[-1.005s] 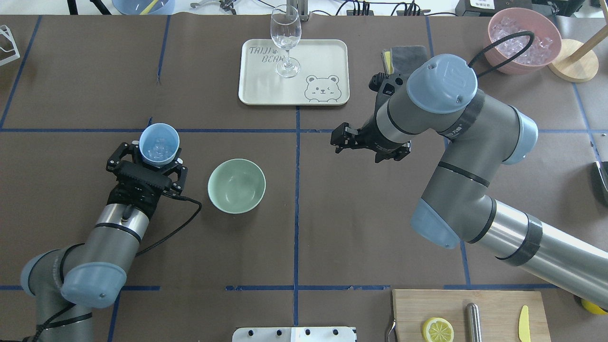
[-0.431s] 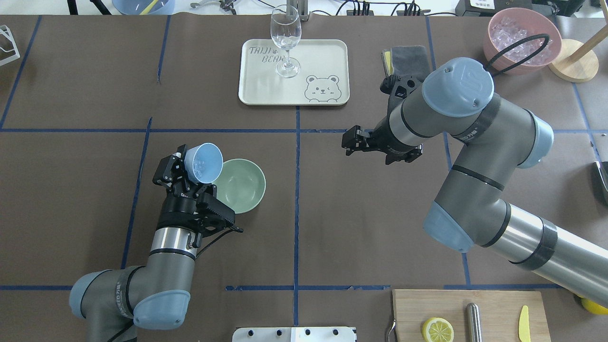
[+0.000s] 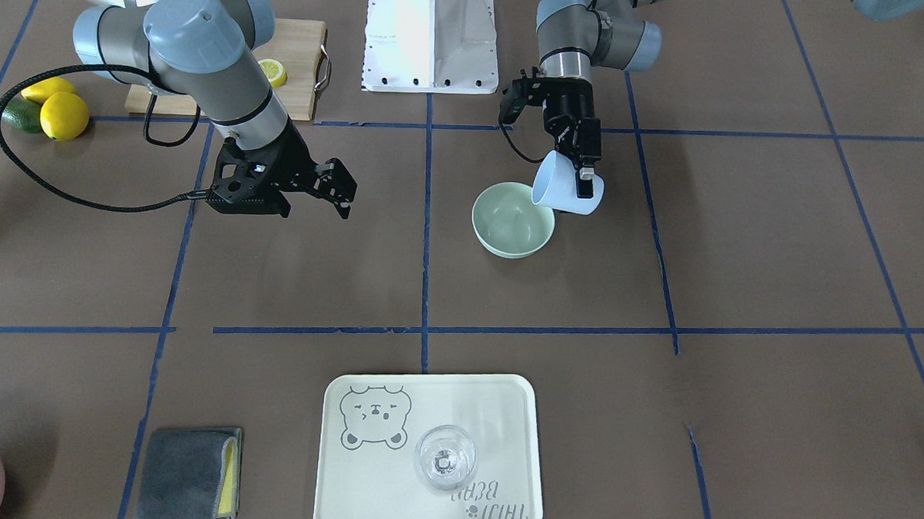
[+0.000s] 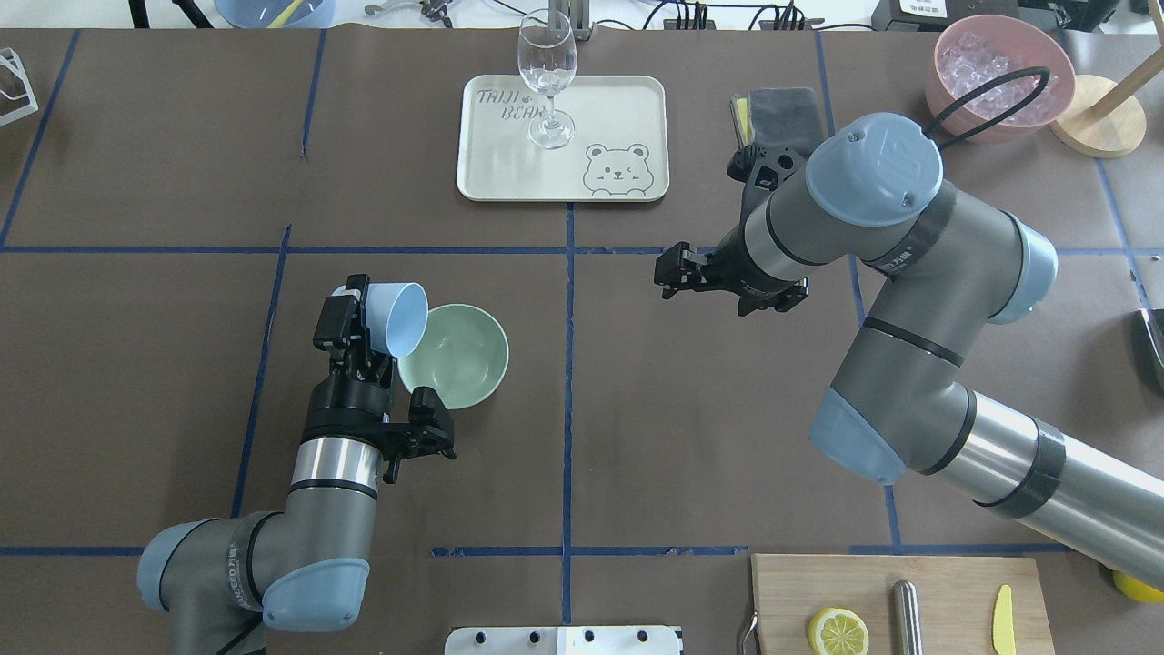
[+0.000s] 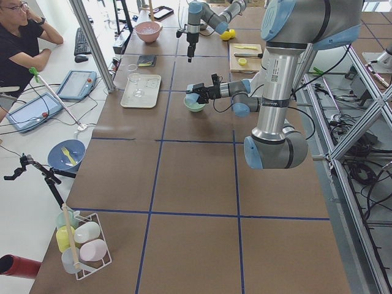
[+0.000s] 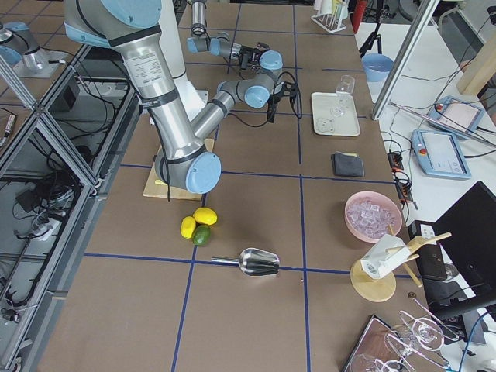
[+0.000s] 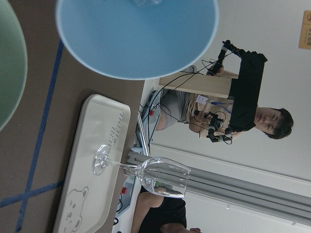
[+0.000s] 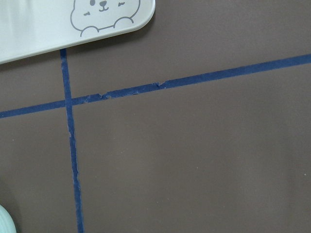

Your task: Pour ice into bowl

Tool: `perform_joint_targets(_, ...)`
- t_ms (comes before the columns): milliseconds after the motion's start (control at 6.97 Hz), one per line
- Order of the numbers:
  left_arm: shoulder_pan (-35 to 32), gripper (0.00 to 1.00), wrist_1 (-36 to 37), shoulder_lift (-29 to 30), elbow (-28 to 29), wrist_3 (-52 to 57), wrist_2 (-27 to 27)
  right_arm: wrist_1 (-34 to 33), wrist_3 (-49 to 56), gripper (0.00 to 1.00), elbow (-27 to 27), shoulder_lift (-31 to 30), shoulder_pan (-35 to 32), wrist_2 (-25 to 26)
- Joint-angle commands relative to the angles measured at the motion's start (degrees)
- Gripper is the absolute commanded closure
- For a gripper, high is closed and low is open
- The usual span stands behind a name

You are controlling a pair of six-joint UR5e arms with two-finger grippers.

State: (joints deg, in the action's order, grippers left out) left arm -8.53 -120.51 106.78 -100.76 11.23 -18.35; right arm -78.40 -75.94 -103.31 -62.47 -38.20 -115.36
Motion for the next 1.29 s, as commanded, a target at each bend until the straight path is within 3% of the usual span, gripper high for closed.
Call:
perform_joint_targets(0,0.09,1.00,0.01,0.44,0.04,13.93,1.29,0.00,-0.08,0.00,0.04,0.07,0.14,0.14)
perform_joint_targets(431,0.09,1.00,0.01,1.32,1.61,27.22,4.62,0.09,-0.09,0.00,0.13,0.07,0.23,0.23)
perform_joint_targets(1148,0.09,1.00,0.01,1.50,3.90,35.00,6.22,0.09,-0.26,0.00,0.04,0.42,0.32,0.40)
